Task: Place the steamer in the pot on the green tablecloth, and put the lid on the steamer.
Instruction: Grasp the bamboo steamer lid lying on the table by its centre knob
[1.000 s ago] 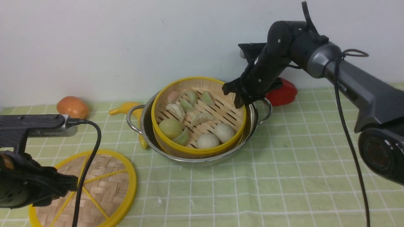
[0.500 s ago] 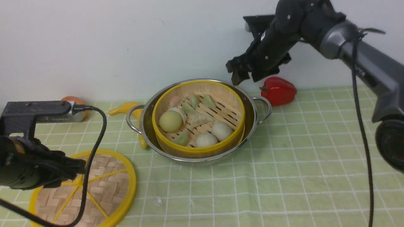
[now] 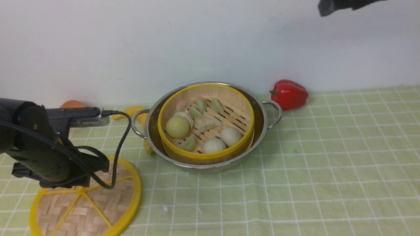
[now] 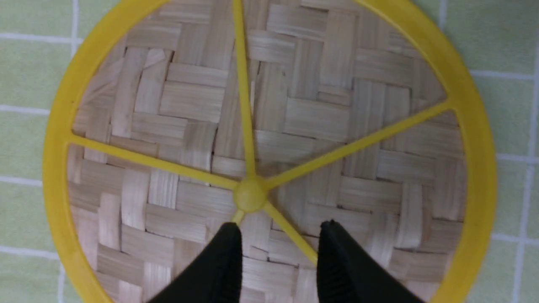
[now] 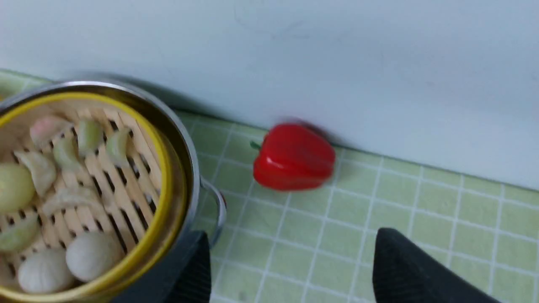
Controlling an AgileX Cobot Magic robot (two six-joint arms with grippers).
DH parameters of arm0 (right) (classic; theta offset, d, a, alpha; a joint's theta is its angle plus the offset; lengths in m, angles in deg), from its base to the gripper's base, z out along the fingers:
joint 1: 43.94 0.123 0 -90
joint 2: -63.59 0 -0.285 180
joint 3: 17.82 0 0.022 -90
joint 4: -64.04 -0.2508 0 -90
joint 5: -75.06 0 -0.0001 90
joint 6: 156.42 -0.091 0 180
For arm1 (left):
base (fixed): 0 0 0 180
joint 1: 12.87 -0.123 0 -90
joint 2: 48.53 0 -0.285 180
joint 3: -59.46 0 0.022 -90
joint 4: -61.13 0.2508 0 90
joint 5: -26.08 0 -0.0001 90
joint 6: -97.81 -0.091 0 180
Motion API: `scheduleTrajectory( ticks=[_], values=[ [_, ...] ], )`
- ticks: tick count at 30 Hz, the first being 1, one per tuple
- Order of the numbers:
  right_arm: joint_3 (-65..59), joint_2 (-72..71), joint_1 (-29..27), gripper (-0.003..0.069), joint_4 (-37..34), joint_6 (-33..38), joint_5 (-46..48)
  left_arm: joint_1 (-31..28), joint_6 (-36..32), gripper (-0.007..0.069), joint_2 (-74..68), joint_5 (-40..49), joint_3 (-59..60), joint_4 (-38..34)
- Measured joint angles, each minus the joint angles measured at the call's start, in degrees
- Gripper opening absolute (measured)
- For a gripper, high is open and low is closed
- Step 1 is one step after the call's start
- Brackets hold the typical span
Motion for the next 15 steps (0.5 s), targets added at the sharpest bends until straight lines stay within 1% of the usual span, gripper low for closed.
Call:
scheduleTrajectory(
  ticks=[1, 4, 8, 12, 15],
  values=[
    [-1.3, -0.6, -0.1, 0.0501, 0.1, 0.1, 0.0, -0.1, 0.3, 0.0243, -0.2, -0.3, 0.0, 0.1],
    [-11.9, -11.2, -1.7, 0.0501, 1.0, 1.6, 0.1, -1.8, 1.5, 0.0243, -3.2, -2.0, 0.0, 0.3],
    [-19.9, -19.0, -3.2, 0.0501, 1.9, 2.0, 0.3, -1.9, 1.7, 0.0243, -5.6, -4.0, 0.0, 0.3],
    [-24.2, -23.6, -3.5, 0.0501, 3.2, 2.0, 0.4, -1.9, 1.7, 0.0243, -7.6, -6.5, 0.0, 0.3],
    [-25.3, -25.5, -3.5, 0.0501, 3.2, 2.0, 0.6, -1.9, 2.6, 0.0238, -8.5, -6.7, -0.2, 0.3]
  ],
)
